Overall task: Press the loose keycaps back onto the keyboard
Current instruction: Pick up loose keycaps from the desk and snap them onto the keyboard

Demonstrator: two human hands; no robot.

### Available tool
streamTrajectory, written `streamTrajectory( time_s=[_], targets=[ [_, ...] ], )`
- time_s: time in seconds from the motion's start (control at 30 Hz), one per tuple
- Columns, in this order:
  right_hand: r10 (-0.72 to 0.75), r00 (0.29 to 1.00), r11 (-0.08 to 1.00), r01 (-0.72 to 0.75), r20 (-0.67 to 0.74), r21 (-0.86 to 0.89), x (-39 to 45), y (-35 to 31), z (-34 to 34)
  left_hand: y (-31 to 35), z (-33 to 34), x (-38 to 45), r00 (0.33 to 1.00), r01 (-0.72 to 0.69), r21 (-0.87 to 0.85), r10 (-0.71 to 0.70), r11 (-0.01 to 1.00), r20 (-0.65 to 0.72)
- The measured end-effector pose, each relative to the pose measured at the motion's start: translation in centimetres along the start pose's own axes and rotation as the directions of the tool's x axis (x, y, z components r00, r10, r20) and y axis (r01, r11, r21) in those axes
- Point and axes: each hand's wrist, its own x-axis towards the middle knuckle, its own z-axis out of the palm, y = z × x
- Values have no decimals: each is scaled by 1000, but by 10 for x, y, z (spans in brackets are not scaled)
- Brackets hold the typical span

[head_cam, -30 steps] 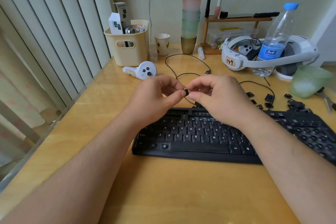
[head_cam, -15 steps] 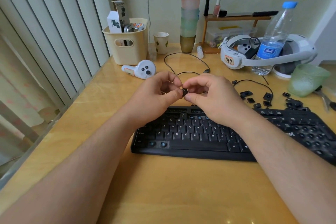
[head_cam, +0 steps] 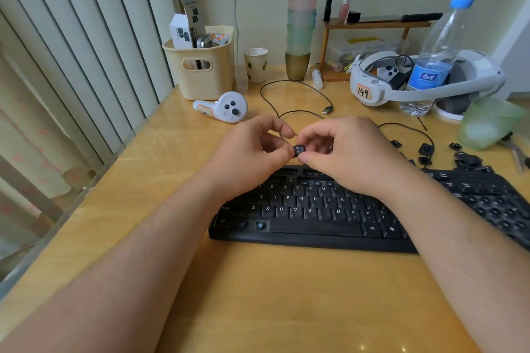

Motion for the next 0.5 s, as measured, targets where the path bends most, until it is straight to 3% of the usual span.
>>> streamTrajectory(
  time_s=[0.3,0.5],
  targets=[
    [251,933,956,-280,259,85,-5,17,-17,-6,0,0,980,-162,405,101,900,169],
    [253,898,947,-306,360,99,-5,24,-19,-2,0,0,954,-253,477,134,842,269]
  ],
)
